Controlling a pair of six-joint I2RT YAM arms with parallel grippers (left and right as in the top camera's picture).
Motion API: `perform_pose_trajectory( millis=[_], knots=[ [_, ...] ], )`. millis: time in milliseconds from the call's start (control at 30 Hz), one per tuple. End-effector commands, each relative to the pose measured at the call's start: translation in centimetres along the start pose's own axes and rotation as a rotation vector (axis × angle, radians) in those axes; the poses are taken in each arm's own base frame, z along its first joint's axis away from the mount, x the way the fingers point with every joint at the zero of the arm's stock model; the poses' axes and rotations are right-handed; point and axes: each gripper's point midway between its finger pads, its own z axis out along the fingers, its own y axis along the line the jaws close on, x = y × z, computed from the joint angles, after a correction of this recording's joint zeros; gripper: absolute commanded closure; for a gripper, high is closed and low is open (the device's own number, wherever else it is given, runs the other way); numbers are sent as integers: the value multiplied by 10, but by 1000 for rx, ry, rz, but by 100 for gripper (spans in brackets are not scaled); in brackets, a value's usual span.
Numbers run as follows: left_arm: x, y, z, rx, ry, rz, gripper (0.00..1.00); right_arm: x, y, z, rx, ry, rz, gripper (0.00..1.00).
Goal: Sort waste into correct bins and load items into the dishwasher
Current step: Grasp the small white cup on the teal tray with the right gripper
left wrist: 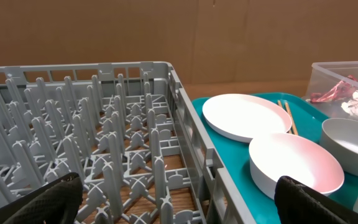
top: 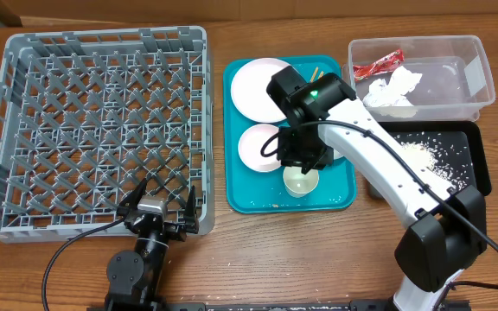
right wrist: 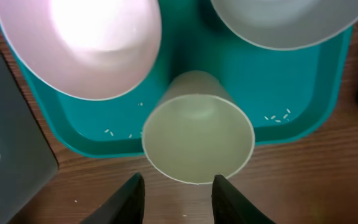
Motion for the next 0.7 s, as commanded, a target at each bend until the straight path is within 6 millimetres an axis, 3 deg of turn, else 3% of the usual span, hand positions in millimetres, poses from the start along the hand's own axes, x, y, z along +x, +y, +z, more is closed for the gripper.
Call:
perform_pose_trajectory(
  millis=[0, 200, 433, 667],
  knots=[
    [0, 2, 0, -8, -5, 19, 0, 1, -4, -2, 13, -8, 12, 63],
    [-1, -6, 0, 34, -7, -36, 1, 1, -5, -3, 14, -7, 15, 63],
    [-30, -14, -8, 80, -40, -120, 0, -4, -6, -8, -7, -28, 10, 64],
    [-72, -7, -34, 19, -9, -228, 0, -10, -3, -19, -45, -76, 11, 67]
  ],
)
